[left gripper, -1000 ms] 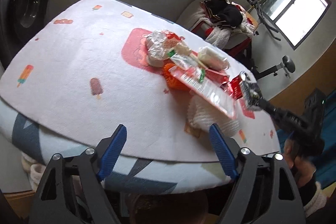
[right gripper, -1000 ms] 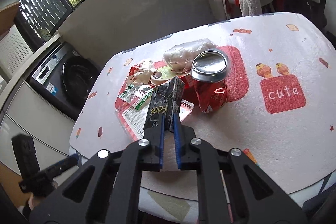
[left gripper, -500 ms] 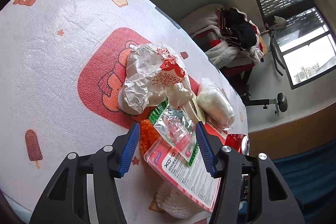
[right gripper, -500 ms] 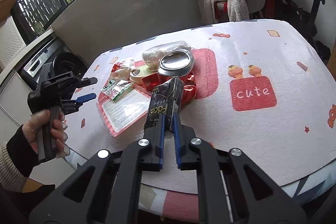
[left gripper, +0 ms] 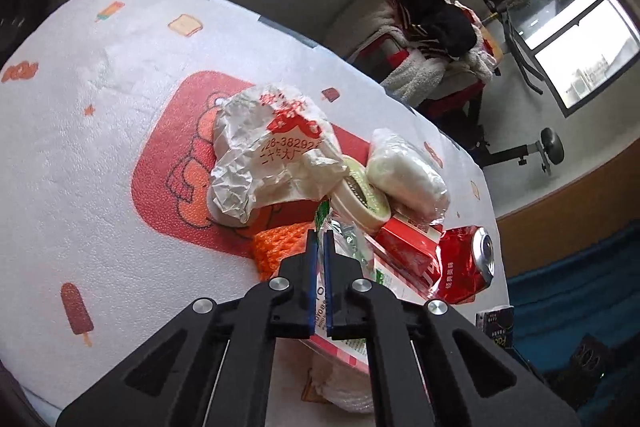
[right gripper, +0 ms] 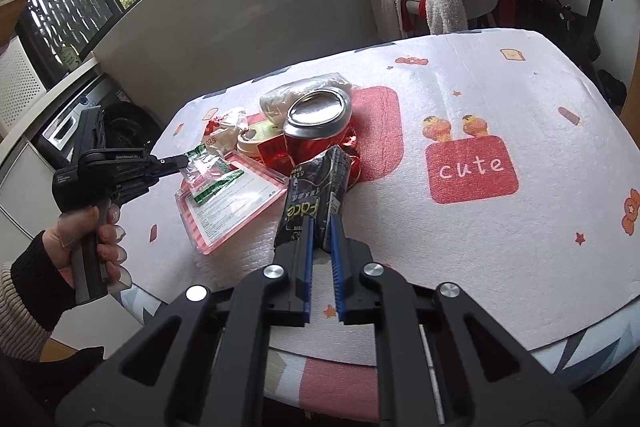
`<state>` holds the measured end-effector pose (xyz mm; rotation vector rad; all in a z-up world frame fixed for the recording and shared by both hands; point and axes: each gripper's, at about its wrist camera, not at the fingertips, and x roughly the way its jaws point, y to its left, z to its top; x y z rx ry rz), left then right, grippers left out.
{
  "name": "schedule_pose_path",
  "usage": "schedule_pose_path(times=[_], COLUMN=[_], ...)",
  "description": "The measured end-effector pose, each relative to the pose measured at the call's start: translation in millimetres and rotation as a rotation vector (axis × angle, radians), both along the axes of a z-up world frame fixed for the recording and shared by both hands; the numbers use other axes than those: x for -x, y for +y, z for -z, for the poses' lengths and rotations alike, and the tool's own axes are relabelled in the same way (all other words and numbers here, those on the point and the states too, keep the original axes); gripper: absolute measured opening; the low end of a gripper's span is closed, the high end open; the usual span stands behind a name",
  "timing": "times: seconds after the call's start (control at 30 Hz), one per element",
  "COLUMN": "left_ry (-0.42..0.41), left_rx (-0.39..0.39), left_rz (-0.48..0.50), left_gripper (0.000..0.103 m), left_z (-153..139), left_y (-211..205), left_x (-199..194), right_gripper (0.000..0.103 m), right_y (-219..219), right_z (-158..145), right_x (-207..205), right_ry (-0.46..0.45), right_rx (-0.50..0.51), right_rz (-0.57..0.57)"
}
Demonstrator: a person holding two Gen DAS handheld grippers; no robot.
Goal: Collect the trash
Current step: 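Grasp the small green-white packet with the left gripper while the right holds the black box, then drop the green-white packet into the pink bin with the left gripper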
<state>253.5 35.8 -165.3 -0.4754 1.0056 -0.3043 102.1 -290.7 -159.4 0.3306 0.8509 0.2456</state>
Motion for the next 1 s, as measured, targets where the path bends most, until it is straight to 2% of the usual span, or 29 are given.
schedule_pose_path(times=[0.2, 0.43, 0.67, 0.8, 1.0], left_ry=[-0.143, -0.198, -0.189, -0.203, -0.134], left_rx=[-0.077, -0.093, -0.036, -0.104, -0.152], left_rz=[0.092, 0.177, 0.22, 0.268, 0.327], left_gripper=[0.002, 0.002, 0.002, 0.002, 0.002], left_z=[-47.2, -64.4, -55.7, -43.1, -0.1], left_y=[-8.6, -14.9, -17.2, -27.5, -40.4], left_x=[39.6, 107.9, 179.2, 219.7, 263.4], right_gripper=[0.012, 0.012, 0.012, 0.012, 0.012], right_y=[6.1, 13.7, 22.2, 28.2, 38.1], right_z=[-14.7, -29.3, -35.0, -35.1, -31.5], right_x=[11.7, 34.3, 59.8, 74.0, 89.8], right_ry=[-0.028, -0.048, -0.049, -0.048, -0.037], right_rx=[0.004, 0.018, 0.028, 0.032, 0.036], right_rz=[-0.012, -0.031, -0.05, -0.065, -0.09])
